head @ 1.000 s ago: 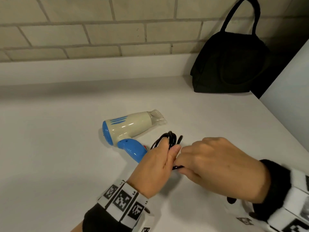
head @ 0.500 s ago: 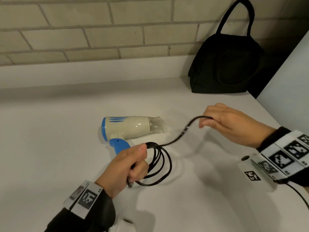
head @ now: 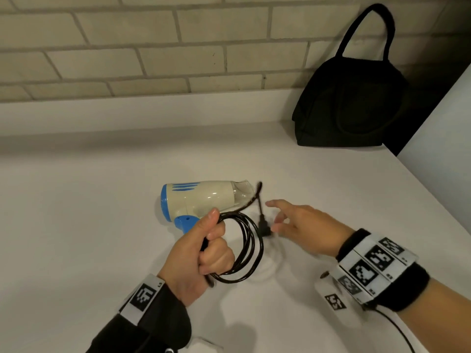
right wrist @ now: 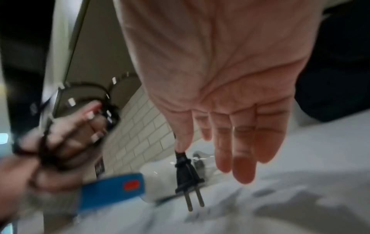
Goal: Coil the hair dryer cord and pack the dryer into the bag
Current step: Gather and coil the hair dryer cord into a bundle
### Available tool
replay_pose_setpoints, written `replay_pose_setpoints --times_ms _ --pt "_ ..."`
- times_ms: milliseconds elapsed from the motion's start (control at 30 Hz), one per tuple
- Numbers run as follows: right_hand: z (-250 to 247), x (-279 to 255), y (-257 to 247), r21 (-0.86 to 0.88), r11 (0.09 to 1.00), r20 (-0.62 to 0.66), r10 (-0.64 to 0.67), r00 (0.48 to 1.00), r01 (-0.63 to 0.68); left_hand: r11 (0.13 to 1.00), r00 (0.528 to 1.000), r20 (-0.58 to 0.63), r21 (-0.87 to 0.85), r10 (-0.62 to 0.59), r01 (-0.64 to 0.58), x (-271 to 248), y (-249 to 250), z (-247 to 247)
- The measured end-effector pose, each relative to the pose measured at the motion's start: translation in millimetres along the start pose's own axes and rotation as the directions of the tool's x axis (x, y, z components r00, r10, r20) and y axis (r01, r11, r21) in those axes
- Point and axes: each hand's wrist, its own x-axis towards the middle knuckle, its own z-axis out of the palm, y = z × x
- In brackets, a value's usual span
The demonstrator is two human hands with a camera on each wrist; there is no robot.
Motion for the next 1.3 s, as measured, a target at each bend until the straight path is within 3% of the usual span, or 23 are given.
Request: replay_pose_setpoints --times_ms 67,133,167,267,400,533,667,933,1200,1300 --pt "7 -11 -9 0.409 0.907 -0.079 -0.077 0.994 0.102 0.999 0.997 -0.078 -0.037 0.005 -0.008 4 -1 3" --pt "14 -24 -23 0.75 0.642 -0.123 -0.101 0.987 0.159 0.998 0.993 -0.117 -0.062 0.021 -0.028 7 -2 6" --pt "18 -28 -28 0.839 0.523 -0.097 -0.132 0.987 0.152 0.997 0.992 -0.12 -0.062 0.03 -0.037 8 -3 8" --pt "29 -28 -44 0.903 0.407 -0.097 -0.122 0.988 0.139 0.999 0.995 -0.094 -0.03 0.038 -0.041 9 -7 11" --pt "36 -20 -62 0.824 0.509 -0.295 0.008 0.955 0.25 0.999 0.997 -0.069 0.018 0.029 -0.027 9 -9 13" --pt "50 -10 -65 0.9 0.337 -0.311 0.056 0.949 0.275 0.999 0.996 -0.093 -0.049 0.003 -0.008 9 -7 13" --pt "54 -3 -62 0.947 0.207 -0.246 -0.035 0.969 0.248 0.997 0.992 -0.122 -0.069 0.026 -0.034 13 -2 8" --pt "39 -20 -53 0.942 0.334 0.04 -0.212 0.976 0.034 1.0 0.987 -0.16 0.025 0.019 -0.016 8 -2 5" --pt "55 -23 -53 0.936 0.345 -0.003 -0.187 0.982 0.068 0.999 0.989 -0.149 -0.053 -0.012 0.004 5 -6 6" --pt "48 -17 -50 0.836 0.511 -0.139 -0.159 0.978 0.201 0.997 0.99 -0.137 -0.08 -0.021 0.01 9 -6 8"
